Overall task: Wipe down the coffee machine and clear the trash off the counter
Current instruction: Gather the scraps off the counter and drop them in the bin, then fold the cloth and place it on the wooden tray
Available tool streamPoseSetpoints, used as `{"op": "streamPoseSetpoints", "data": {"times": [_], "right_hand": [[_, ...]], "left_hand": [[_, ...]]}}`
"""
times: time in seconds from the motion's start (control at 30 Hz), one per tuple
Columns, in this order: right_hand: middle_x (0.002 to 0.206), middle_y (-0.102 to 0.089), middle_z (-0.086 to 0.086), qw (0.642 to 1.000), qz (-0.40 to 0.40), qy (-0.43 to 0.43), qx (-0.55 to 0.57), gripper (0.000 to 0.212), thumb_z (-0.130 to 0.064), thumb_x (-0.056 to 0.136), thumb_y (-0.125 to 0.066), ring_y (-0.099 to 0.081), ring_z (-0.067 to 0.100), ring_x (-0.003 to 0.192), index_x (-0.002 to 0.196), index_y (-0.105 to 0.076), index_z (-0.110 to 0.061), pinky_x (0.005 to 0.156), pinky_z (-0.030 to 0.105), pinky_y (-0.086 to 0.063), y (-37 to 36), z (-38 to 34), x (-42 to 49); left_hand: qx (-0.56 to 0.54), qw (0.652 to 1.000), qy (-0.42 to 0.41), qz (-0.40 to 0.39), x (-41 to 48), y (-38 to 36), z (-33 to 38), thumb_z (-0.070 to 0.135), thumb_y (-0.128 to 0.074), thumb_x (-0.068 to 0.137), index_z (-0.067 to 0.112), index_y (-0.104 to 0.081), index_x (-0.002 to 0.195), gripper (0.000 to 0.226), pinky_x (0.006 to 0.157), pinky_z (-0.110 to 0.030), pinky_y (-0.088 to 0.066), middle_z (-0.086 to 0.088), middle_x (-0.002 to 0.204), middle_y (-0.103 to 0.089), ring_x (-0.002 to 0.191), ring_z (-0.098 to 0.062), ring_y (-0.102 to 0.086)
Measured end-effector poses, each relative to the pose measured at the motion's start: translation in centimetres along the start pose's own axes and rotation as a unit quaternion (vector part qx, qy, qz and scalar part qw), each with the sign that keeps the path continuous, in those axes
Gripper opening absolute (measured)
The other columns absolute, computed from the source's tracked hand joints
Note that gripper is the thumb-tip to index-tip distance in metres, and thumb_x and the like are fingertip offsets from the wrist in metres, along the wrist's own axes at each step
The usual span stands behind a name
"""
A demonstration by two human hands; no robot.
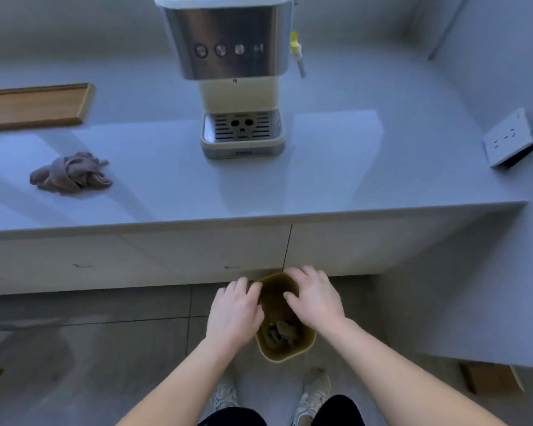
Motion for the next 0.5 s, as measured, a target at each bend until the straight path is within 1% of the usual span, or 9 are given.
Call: {"op": "streamPoseSetpoints", "data": {"times": [0.13,0.2,0.3,0.5], "right_hand": [[0.139,-0.051,-0.01,0.999,0.038,0.032,-0.003,0.048,-0.043,0.092,-0.057,-0.048,0.016,0.126,0.138,-0.046,-0.041,0.094,0.034,-0.052,5.2,-3.0,-0.6],[0.141,-0.05,-0.007,0.996,0.054,0.06,-0.022,0.049,-0.042,0.092,-0.056,-0.046,0.019,0.128,0.14,-0.044,-0.04,0.098,0.037,-0.05,7.4,-4.4,-0.5],[0.142,-0.05,-0.006,0.993,0.073,0.083,-0.04,0.051,-0.041,0.093,-0.055,-0.044,0.021,0.128,0.141,-0.043,-0.037,0.1,0.038,-0.049,10.3,-6.4,-0.1],[0.138,-0.05,-0.006,0.988,0.077,0.114,-0.072,0.051,-0.038,0.092,-0.056,-0.043,0.023,0.123,0.141,-0.044,-0.034,0.099,0.039,-0.045,14.1,-9.8,0.7]], "left_hand": [[0.01,0.999,-0.008,0.045,-0.7,5.3,0.4,0.032,-0.053,0.089,0.02,-0.057,0.125,0.038,0.081,-0.037,-0.05,-0.002,0.109,-0.06,0.097,-0.023,-0.059],[0.019,0.998,-0.022,0.063,-0.6,7.5,0.5,0.03,-0.054,0.088,0.018,-0.056,0.127,0.04,0.085,-0.038,-0.05,-0.005,0.115,-0.061,0.102,-0.023,-0.059],[0.036,0.995,-0.015,0.089,-0.1,10.7,0.1,0.03,-0.056,0.088,0.017,-0.054,0.129,0.043,0.091,-0.039,-0.049,-0.007,0.12,-0.06,0.109,-0.025,-0.058],[0.04,0.99,0.013,0.137,0.8,16.1,-1.7,0.03,-0.062,0.085,0.016,-0.056,0.128,0.046,0.089,-0.04,-0.049,-0.008,0.119,-0.061,0.108,-0.026,-0.059]]}}
Point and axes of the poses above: each hand's wrist, its own x-axis towards the middle knuckle, its own y-axis out of the back of the hand, z = x × y, the point moved 4 cm from there along x, towards the middle knuckle
